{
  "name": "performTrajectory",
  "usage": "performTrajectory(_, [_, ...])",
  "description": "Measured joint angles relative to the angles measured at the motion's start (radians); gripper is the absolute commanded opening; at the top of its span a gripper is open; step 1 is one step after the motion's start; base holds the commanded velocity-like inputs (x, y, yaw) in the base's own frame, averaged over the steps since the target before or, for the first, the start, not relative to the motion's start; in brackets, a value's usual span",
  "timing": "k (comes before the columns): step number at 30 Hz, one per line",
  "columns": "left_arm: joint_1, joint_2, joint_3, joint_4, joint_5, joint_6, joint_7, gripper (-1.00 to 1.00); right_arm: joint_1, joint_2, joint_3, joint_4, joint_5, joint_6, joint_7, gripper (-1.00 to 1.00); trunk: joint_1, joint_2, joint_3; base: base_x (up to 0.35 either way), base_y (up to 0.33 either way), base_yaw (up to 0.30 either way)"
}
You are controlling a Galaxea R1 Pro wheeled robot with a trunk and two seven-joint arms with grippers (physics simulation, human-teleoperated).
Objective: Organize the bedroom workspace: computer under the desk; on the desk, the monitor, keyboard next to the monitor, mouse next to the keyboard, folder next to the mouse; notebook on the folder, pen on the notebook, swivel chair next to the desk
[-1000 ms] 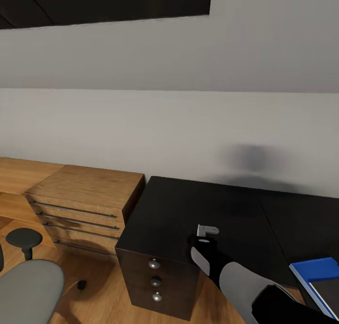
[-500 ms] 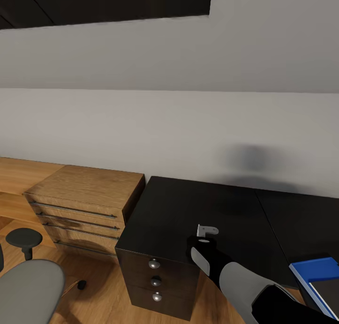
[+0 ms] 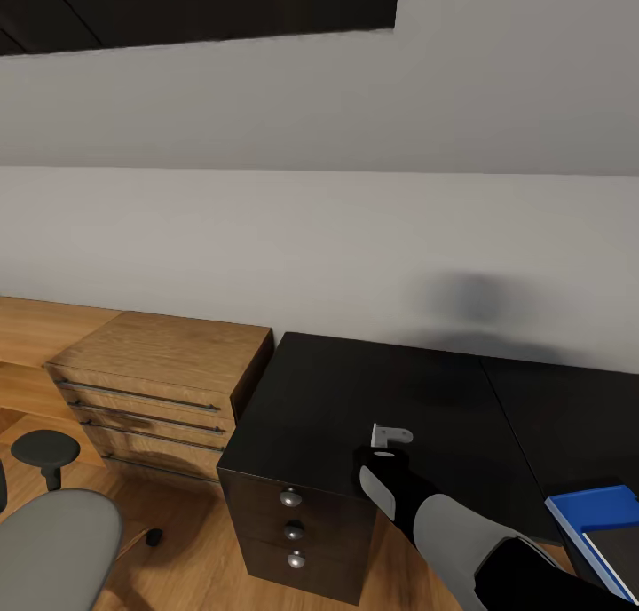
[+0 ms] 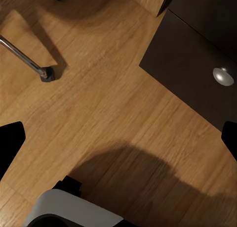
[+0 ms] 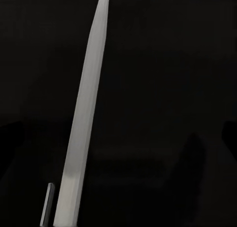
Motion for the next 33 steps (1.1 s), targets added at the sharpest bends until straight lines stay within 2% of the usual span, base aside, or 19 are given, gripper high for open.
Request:
performTrajectory(18, [0.000,0.000,-0.001,-0.002,0.000,0.000,0.000,1.00,0.000,0.000,0.008,0.002,0.021,0.001,-0.014,1.00,0.000,0.000,0.000,0.000,0.000,0.000])
performTrajectory(19, [0.000,0.000,-0.001,-0.002,0.000,0.000,0.000,1.00,0.000,0.000,0.008,0.002,0.021,0.001,-0.014,-1.00,0.000,0.000,0.000,0.000,0.000,0.000])
performTrajectory(33, [0.000,0.000,-0.002,-0.002,0.000,0.000,0.000,1.00,0.000,0.000,0.008,0.002,0.021,0.001,-0.012,-1.00,0.000,0.000,0.000,0.000,0.000,0.000])
